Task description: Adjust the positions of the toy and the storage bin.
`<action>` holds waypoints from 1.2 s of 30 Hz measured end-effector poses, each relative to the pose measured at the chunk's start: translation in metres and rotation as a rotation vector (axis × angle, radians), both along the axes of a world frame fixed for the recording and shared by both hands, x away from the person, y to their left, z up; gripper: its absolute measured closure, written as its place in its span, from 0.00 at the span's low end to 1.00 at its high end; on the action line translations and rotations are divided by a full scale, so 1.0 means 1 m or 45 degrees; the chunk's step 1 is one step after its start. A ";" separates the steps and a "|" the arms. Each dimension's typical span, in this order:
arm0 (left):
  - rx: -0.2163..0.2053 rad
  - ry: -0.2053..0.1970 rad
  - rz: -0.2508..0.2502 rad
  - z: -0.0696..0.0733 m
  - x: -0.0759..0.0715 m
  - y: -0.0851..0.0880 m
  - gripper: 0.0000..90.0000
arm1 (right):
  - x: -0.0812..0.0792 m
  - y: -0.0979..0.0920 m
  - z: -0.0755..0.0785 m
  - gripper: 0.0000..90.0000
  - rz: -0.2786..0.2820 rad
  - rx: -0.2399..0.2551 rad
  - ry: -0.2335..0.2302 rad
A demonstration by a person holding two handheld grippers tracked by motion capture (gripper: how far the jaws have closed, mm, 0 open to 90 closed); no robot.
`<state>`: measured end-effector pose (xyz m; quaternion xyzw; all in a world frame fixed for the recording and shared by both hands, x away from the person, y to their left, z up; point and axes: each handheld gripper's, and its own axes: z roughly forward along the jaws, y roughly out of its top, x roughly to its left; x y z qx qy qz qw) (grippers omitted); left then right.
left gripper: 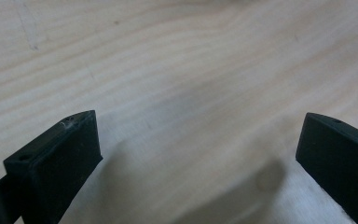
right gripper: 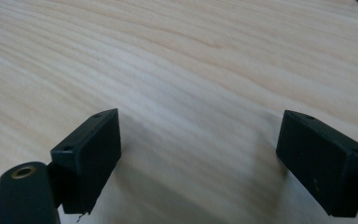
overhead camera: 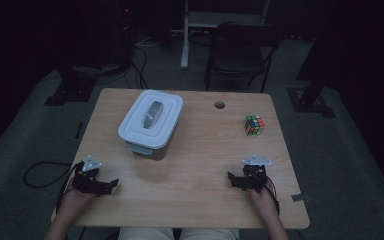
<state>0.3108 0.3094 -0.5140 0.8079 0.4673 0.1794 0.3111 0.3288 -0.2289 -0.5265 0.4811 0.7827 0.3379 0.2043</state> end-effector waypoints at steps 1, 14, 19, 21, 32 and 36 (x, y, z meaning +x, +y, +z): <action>-0.005 0.007 0.003 0.001 0.004 0.001 0.01 | 0.006 0.007 0.001 0.15 -0.008 -0.025 -0.022; -0.076 0.025 -0.004 0.007 0.046 0.004 0.01 | 0.043 0.047 0.017 0.15 -0.050 0.065 -0.126; -0.059 0.000 0.050 0.011 0.067 0.003 0.01 | 0.058 0.073 0.019 0.15 0.014 0.095 -0.142; -0.051 -0.001 0.060 0.011 0.075 0.003 0.01 | 0.063 0.085 0.020 0.15 0.039 0.068 -0.140; -0.044 -0.027 0.140 0.015 0.118 0.009 0.01 | 0.094 0.130 0.014 0.15 0.051 0.065 -0.116; -0.061 0.004 0.142 0.013 0.134 0.007 0.01 | 0.105 0.140 0.013 0.15 0.026 0.104 -0.106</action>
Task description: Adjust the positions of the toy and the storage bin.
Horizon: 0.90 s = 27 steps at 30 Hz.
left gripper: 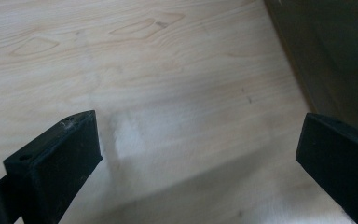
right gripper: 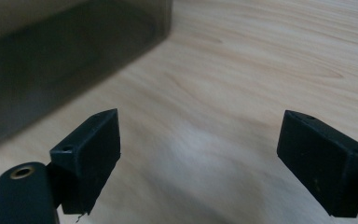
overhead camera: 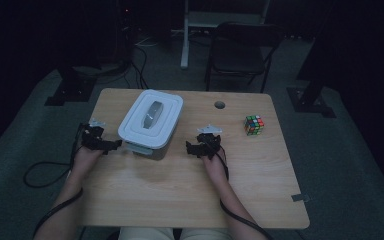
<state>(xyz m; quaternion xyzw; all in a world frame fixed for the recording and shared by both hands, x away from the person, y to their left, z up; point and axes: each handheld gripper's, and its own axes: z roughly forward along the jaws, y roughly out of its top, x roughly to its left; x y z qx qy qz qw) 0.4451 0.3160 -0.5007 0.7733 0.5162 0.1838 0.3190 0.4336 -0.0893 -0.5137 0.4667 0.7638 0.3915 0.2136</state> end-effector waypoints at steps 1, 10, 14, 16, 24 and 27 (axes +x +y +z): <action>0.008 -0.008 -0.004 0.000 0.003 -0.002 0.01 | 0.002 0.002 0.000 0.15 -0.005 0.020 0.001; -0.006 -0.037 -0.027 0.000 0.014 -0.018 0.01 | 0.018 0.026 0.006 0.15 0.000 -0.010 -0.015; -0.005 -0.040 -0.063 0.002 0.012 -0.025 0.01 | 0.021 0.029 0.009 0.15 0.009 -0.015 -0.021; 0.010 -0.044 -0.066 0.003 0.011 -0.029 0.01 | 0.022 0.029 0.010 0.15 0.010 -0.001 -0.030; 0.020 -0.069 -0.122 0.010 0.001 -0.049 0.01 | 0.020 0.025 0.019 0.16 0.051 0.009 -0.050; 0.014 -0.069 -0.122 0.010 0.001 -0.054 0.01 | 0.019 0.020 0.020 0.15 0.049 -0.001 -0.054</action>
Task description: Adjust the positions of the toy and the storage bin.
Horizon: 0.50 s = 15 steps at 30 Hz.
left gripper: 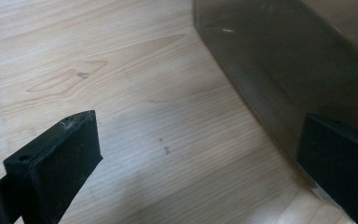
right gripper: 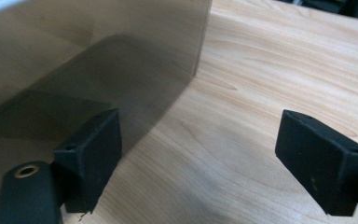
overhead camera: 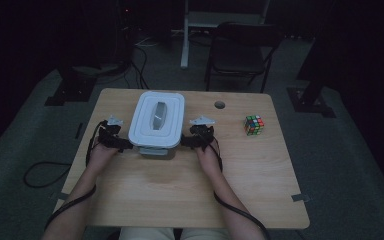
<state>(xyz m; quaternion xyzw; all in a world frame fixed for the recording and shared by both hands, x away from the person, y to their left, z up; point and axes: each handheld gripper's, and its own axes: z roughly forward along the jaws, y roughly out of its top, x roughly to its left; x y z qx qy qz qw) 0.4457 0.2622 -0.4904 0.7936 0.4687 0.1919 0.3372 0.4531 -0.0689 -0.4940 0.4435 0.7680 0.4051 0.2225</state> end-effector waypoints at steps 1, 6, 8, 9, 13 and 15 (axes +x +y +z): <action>0.014 -0.001 0.011 0.000 0.001 -0.001 0.01 | 0.001 -0.002 0.000 0.15 0.001 0.013 0.011; -0.001 0.002 0.018 0.002 0.009 0.000 0.01 | 0.005 -0.010 -0.005 0.15 -0.029 0.029 0.033; -0.005 -0.014 0.020 0.004 0.013 0.001 0.01 | 0.007 -0.010 -0.007 0.15 -0.029 0.025 0.027; -0.001 -0.025 0.026 0.004 0.015 0.001 0.01 | 0.009 -0.010 -0.007 0.15 -0.032 0.032 0.033; 0.033 -0.111 0.064 0.006 0.022 0.002 0.01 | 0.015 -0.008 -0.007 0.15 -0.039 0.034 0.038; 0.036 -0.098 0.067 0.006 0.026 0.002 0.01 | 0.018 -0.008 -0.005 0.15 -0.048 0.031 0.035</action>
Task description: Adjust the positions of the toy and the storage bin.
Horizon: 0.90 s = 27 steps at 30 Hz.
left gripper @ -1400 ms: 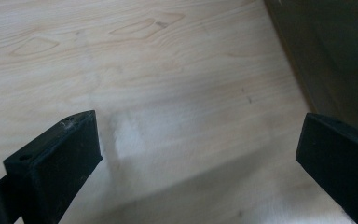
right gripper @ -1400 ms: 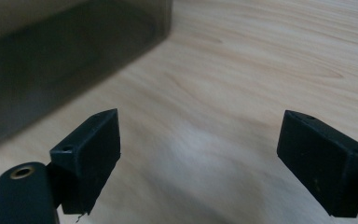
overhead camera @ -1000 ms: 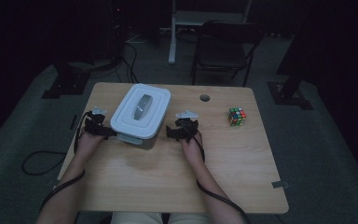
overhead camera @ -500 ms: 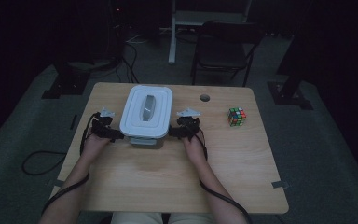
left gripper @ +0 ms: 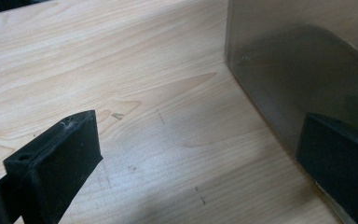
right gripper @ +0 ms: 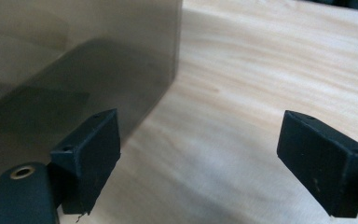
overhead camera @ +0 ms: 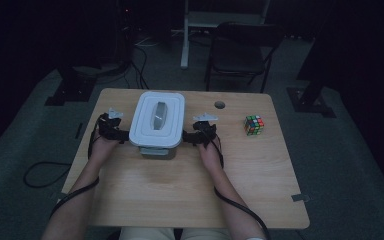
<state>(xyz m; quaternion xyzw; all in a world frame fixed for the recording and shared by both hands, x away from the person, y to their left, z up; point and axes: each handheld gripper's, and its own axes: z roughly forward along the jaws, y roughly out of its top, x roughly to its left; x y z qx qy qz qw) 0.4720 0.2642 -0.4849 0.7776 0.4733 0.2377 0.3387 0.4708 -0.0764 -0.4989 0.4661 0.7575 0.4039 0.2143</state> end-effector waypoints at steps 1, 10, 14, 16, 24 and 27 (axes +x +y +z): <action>-0.002 0.000 -0.005 0.000 0.001 0.000 0.01 | 0.001 0.000 0.001 0.15 -0.006 0.014 -0.005; -0.018 0.012 -0.013 0.002 0.004 -0.008 0.01 | 0.005 0.001 0.003 0.16 0.007 0.065 -0.005; -0.013 0.017 -0.016 0.004 0.003 -0.012 0.01 | 0.005 -0.002 0.003 0.16 0.004 0.108 0.005; -0.003 0.024 -0.018 0.005 0.003 -0.013 0.01 | 0.002 -0.002 0.003 0.18 0.010 0.100 -0.003; 0.004 0.028 -0.043 0.006 0.000 -0.029 0.02 | -0.003 -0.015 0.001 0.18 0.061 0.095 0.037; 0.041 0.021 -0.078 0.008 -0.002 -0.040 0.02 | -0.005 -0.025 0.002 0.19 0.065 0.094 0.037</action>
